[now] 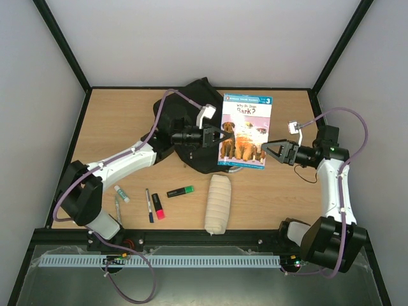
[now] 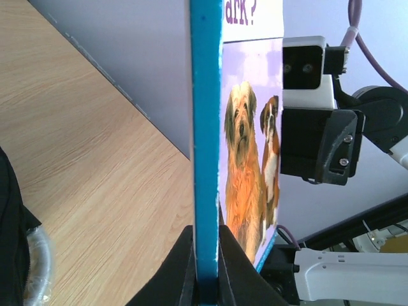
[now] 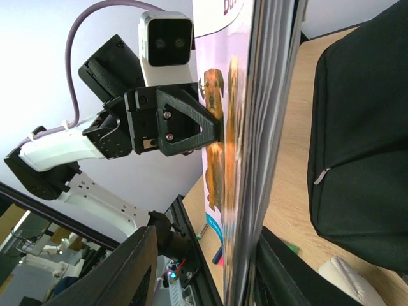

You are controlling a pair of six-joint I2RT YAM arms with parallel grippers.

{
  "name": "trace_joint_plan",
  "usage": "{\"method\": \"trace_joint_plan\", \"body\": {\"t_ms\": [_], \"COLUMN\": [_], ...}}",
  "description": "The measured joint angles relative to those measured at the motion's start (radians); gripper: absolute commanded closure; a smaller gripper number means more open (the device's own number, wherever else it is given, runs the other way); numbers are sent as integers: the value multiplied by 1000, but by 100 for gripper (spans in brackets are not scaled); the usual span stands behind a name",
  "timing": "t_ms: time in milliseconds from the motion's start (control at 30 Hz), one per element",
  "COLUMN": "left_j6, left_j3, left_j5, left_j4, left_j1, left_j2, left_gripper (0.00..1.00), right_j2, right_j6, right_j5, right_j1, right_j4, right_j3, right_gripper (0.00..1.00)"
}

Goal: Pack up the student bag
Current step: Place the book in the student bag.

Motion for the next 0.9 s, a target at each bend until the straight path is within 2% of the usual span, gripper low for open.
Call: {"method": "trace_joint_plan", "body": {"t_ms": [400,600,667,767,900], "left_j6": [-8,-27,-35,-47,-56], "left_j3": [0,-12,-29,-60,-61], "left_j5": [50,76,88,110,147], "left_j4": [45,97,116,140,170], "left_j1": [-3,-20,-25,-34,-48], "left_j2": [21,20,14,-2,-9], "left_gripper": [97,98,98,97,98], "right_j2": [0,3,11,22,28], "right_j6": [3,47,49,47,2], "right_j5": [31,115,136,146,127], "right_j1": [0,0,0,0,3], "right_j4": [10,64,77,84,66], "right_j3": [-8,-15,-16,-21,-21], "right_gripper": [58,27,13,8,9]}}
